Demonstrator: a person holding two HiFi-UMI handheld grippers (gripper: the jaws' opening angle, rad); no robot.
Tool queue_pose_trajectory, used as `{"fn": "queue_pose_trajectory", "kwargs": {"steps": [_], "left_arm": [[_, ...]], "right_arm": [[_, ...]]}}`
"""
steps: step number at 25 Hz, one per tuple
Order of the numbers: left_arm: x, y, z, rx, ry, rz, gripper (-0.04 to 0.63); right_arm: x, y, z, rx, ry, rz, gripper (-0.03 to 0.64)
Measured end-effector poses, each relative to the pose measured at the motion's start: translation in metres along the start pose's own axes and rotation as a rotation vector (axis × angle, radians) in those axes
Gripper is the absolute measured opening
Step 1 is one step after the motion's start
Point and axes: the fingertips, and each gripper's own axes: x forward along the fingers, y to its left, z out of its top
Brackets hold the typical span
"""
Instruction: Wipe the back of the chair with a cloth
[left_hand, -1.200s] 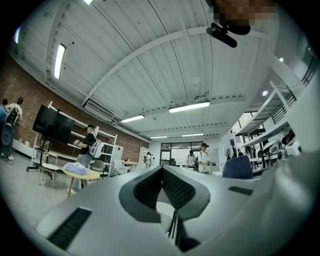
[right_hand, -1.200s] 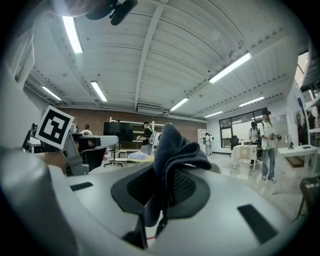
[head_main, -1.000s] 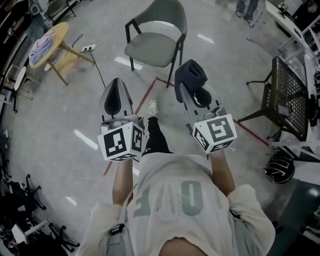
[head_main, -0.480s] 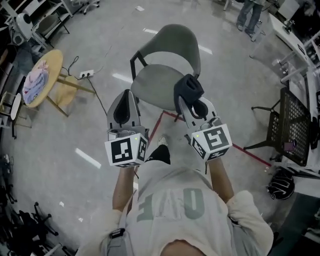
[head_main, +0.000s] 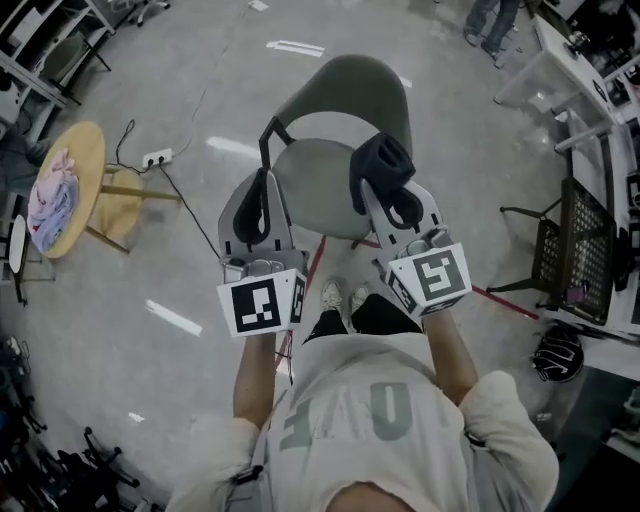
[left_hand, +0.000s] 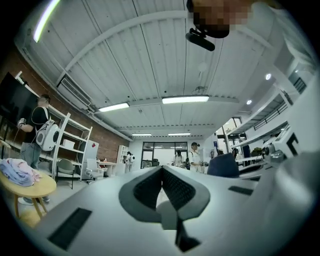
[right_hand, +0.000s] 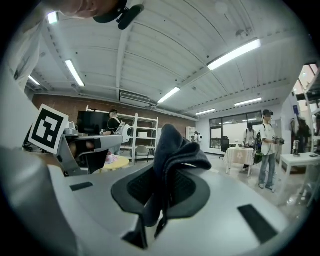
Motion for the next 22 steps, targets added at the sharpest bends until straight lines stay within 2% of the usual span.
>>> {"fn": "queue_pose_trajectory", "kwargs": {"steps": [5, 11, 16, 22], "left_arm": [[0.014, 0.015, 0.001, -0.025, -0.003, 0.02, 0.015], [0.038, 0.021, -0.01, -0.018, 0.016, 0.039, 0.015], [0.073, 0.023, -0.019, -0.012, 0.022, 0.056, 0.015], [0.123, 0.024, -0.02, 0.0, 0.006, 0.1, 0.015]], "right_arm": [[0.025, -0.004, 0.011, -0.027, -0.033, 0.011, 0.058], [0.053, -0.022, 0.007, 0.094, -0.036, 0.034, 0.058], [0.082, -0.042, 0.007, 0.065, -0.051, 0.066, 0.058], [0.118, -0.08, 0.011, 0.094, -0.061, 0.105, 0.058]]}}
